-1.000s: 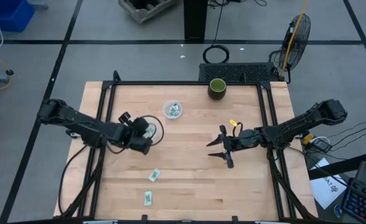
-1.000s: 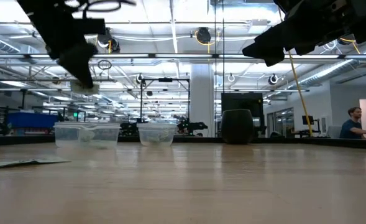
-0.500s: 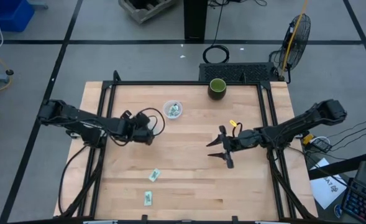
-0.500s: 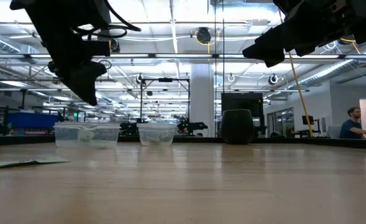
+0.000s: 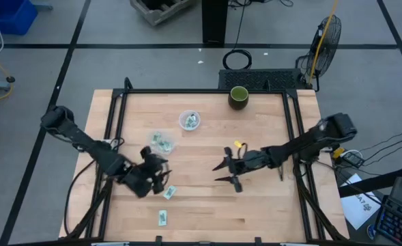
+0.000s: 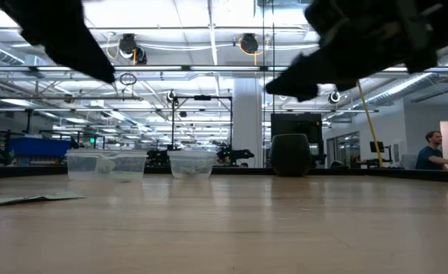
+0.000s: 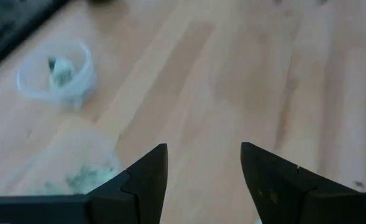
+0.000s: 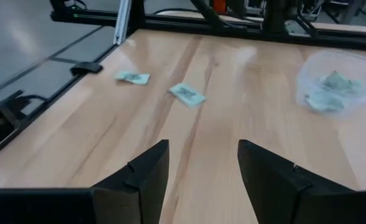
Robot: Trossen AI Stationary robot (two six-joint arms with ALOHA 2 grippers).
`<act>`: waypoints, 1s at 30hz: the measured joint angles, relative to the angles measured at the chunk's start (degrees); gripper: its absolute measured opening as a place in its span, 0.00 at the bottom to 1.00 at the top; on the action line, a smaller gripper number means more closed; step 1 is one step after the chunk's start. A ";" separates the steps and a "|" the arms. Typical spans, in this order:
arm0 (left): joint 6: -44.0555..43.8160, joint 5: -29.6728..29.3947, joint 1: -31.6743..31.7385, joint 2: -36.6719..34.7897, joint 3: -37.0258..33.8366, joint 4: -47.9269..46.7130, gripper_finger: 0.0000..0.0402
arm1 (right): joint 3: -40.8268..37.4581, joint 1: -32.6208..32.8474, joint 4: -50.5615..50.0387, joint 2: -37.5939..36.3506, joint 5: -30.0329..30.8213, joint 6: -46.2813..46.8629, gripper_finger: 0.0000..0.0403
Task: Pick and place Stevia / Truvia into bins
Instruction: Put the stevia packet into the top container
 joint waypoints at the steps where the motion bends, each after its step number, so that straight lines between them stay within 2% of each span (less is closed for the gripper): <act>1: -0.42 -2.21 -1.92 -0.35 0.00 0.54 0.52 | 2.04 -0.02 -0.06 2.08 -0.42 -0.32 0.46; 5: -1.75 -11.76 -7.98 -1.66 0.00 5.11 0.52 | 11.42 -0.04 -2.90 10.42 -4.85 -2.08 0.46; 14: 4.96 -23.95 -17.32 -1.79 0.00 13.59 0.52 | 36.51 -2.22 -20.95 26.54 -8.84 -8.09 0.45; 21: 6.03 -27.17 -21.84 -2.57 0.00 13.84 0.52 | 49.04 -3.93 -24.86 36.07 -13.05 -11.97 0.46; 30: 6.89 -28.35 -23.18 -2.55 0.00 13.78 0.52 | 56.57 -4.42 -25.63 45.26 -13.03 -15.36 0.51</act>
